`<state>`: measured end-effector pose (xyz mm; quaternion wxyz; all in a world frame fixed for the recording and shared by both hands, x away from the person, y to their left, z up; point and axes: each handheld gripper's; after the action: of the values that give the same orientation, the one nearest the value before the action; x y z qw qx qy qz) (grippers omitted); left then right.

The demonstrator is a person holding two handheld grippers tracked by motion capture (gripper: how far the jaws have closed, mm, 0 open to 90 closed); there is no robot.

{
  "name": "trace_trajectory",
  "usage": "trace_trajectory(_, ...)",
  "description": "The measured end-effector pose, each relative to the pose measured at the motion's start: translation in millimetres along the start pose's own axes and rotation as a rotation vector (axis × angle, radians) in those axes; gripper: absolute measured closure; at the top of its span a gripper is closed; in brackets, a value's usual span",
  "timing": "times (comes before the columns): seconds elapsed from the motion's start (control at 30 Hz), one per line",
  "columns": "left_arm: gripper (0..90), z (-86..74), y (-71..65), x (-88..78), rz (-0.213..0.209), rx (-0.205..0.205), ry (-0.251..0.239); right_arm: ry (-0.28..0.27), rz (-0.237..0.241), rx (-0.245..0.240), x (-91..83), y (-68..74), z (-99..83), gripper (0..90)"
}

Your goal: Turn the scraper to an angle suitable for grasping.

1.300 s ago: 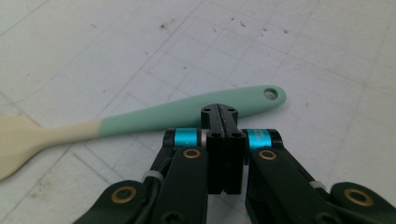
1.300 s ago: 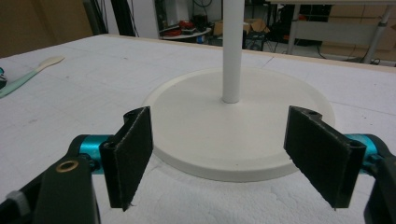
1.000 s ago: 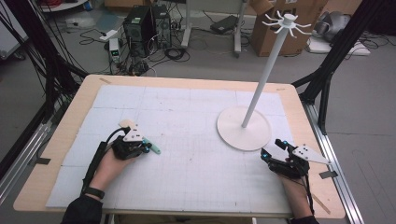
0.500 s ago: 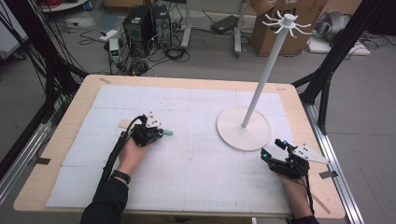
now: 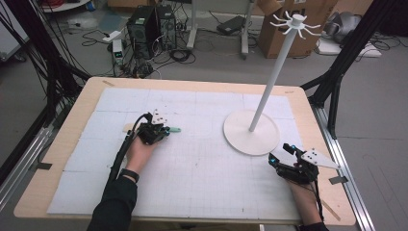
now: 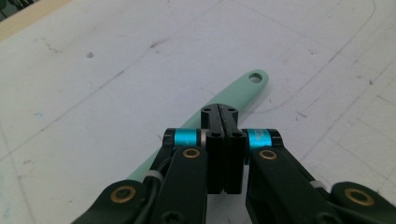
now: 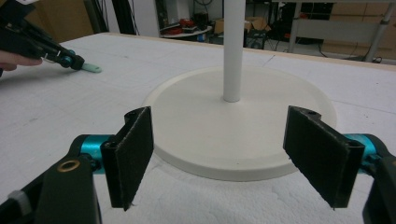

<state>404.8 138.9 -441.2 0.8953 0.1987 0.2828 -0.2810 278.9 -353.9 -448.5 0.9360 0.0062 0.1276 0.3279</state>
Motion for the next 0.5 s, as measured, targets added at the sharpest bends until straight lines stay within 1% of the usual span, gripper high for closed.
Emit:
trace_trajectory(0.03,86.2,0.4,2.1,-3.2,0.003,-0.011,-0.013,0.000,0.000,0.000,0.0,0.0,0.0,24.0)
trace_trajectory(0.07,81.0,0.8,5.5,-6.7,-0.003,-0.029,-0.037,0.000,0.000,0.000,0.0,0.0,0.0,24.0)
trace_trajectory(0.1,72.7,1.0,9.6,-11.1,-0.010,-0.055,-0.061,0.000,0.000,0.001,0.0,0.1,0.0,24.0)
trace_trajectory(0.13,66.8,1.2,13.9,-15.7,-0.019,-0.085,-0.091,0.000,-0.001,0.000,0.0,0.1,0.0,24.0)
trace_trajectory(0.17,60.9,1.1,18.4,-20.4,-0.024,-0.107,-0.121,-0.001,-0.002,-0.001,0.1,0.2,0.0,24.0)
trace_trajectory(0.2,55.1,0.8,22.7,-25.1,-0.029,-0.117,-0.145,-0.001,-0.002,-0.002,0.1,0.2,0.0,23.9)
trace_trajectory(0.23,50.7,0.0,26.6,-29.5,-0.037,-0.124,-0.170,-0.002,-0.002,-0.003,0.2,0.2,0.0,24.0)
trace_trajectory(0.27,45.8,-1.2,30.7,-33.8,-0.035,-0.121,-0.185,-0.001,-0.001,-0.003,0.1,0.3,0.0,24.0)
trace_trajectory(0.3,45.8,-2.6,34.9,-38.0,-0.027,-0.119,-0.193,-0.001,-0.001,-0.003,0.1,0.3,0.0,24.0)
trace_trajectory(0.33,35.8,-4.1,40.3,-41.9,-0.030,-0.123,-0.202,-0.001,-0.003,-0.002,0.2,0.3,0.0,24.0)
trace_trajectory(0.37,32.5,-5.8,46.2,-45.4,-0.046,-0.130,-0.212,-0.001,-0.002,-0.001,0.1,0.3,0.0,23.9)
trace_trajectory(0.4,32.5,-7.6,52.2,-49.2,-0.054,-0.128,-0.215,-0.001,-0.002,-0.001,0.1,0.3,0.0,23.9)
trace_trajectory(0.43,29.3,-9.4,57.9,-52.3,-0.059,-0.129,-0.226,-0.001,-0.003,-0.001,0.1,0.3,0.0,24.0)
trace_trajectory(0.5,21.8,-13.4,68.7,-57.5,-0.084,-0.132,-0.240,0.000,-0.002,-0.002,0.1,0.3,0.0,24.0)
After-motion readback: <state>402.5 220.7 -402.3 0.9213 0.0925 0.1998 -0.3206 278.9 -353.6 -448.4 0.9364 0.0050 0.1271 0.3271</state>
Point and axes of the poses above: each handheld gripper's, and its own axes: x roughly forward along the jaws, z roughly out of its top, y roughly to its left, and after that the axes turned 5 degrees about z, right-handed
